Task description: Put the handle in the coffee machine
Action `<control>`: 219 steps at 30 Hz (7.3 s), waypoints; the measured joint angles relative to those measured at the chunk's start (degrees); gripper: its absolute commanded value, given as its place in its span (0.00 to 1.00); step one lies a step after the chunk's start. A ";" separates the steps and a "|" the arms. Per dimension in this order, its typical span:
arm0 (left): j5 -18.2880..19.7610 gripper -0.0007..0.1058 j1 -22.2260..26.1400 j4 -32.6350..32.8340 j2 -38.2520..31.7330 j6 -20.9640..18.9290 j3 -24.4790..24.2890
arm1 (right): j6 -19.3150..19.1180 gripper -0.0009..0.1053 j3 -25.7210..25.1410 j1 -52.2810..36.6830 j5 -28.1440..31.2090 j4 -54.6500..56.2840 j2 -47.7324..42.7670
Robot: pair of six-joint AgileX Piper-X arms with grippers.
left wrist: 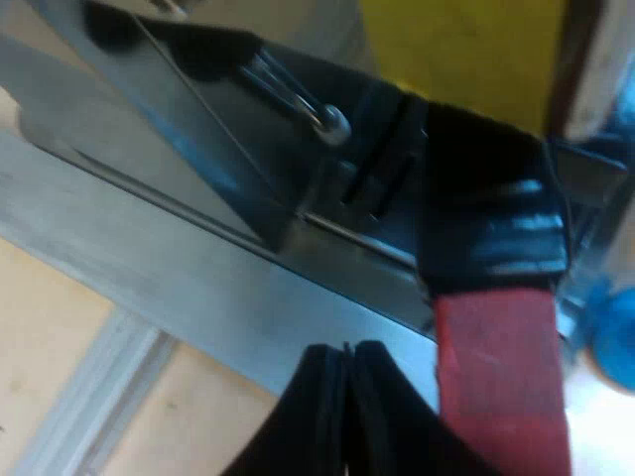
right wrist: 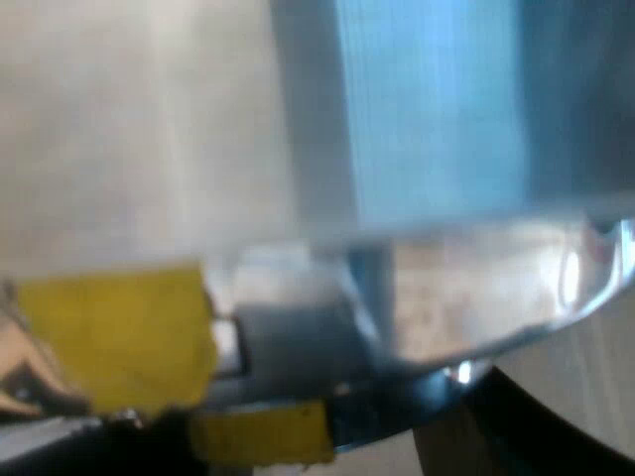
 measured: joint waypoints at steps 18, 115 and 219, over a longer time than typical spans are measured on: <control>-0.11 0.02 -5.33 9.61 -0.85 -4.16 -0.12 | -2.57 0.39 0.64 0.14 2.47 -0.45 0.00; -3.94 0.01 -26.62 -16.52 -15.46 -62.44 19.16 | 26.79 0.60 17.85 14.24 -22.54 96.96 -69.02; -9.23 0.66 -5.85 35.88 -79.72 -51.98 9.54 | 1.17 0.59 21.27 -62.89 -58.64 131.44 -125.56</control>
